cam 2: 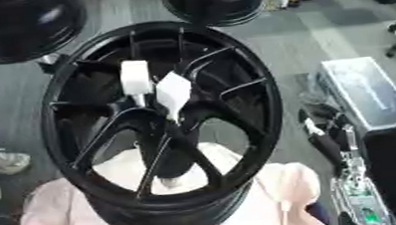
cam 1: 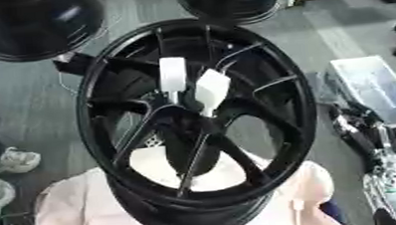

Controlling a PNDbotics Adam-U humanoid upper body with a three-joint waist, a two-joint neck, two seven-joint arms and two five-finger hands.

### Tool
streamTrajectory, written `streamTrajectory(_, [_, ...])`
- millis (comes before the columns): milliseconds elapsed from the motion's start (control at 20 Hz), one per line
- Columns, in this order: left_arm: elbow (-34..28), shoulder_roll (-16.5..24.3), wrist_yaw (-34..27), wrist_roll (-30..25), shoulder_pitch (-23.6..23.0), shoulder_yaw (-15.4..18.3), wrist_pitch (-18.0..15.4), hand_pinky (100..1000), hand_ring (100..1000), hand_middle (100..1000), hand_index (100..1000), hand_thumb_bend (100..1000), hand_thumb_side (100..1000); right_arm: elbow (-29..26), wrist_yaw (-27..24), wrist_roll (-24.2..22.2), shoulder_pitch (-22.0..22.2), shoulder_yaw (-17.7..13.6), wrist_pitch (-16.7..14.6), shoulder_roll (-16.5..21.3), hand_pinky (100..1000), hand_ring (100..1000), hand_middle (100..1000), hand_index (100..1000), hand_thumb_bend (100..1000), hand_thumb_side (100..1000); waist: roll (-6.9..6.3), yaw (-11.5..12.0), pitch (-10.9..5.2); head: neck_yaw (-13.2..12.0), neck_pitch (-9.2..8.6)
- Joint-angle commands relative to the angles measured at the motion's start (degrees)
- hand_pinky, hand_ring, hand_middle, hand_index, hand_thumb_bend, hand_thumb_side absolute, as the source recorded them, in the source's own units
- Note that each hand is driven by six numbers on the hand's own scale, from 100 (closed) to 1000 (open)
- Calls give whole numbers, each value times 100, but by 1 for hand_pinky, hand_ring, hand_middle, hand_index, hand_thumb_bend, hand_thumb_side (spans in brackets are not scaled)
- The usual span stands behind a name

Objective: Pull the pin out of the wheel hub.

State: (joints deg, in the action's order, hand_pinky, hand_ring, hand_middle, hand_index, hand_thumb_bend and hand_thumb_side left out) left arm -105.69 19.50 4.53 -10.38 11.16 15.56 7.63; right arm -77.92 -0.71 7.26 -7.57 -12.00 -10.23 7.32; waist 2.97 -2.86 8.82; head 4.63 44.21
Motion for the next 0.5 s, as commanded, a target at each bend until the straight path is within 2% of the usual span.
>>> streamTrajectory(50, [78,1114,-88,-140,307,-337,-416,731,734,649,707,328,616,-81,48,-4,-39,-36,7,160,653,561,691,820,411,366,-57,-29,-122,21,-9])
streamTrajectory(250, [407,2355,-85,-426,867,-1045,-1183,744,738,675,743,366,600,-78,88,-17,-7,-18,17,204,653,561,691,820,413,365,-154,-85,-194,15,-9])
streamTrajectory(350, [524,2978,-38,-751,1277,-1643,-1570,749,738,690,761,392,597,-74,113,-46,3,17,23,229,653,561,691,820,413,365,-207,-129,-230,-18,-9])
streamTrajectory(500, [767,3527,24,-1258,1953,-2452,-1999,754,738,707,786,445,587,-70,145,-98,18,65,31,262,653,561,691,820,414,365,-275,-192,-282,-50,-9])
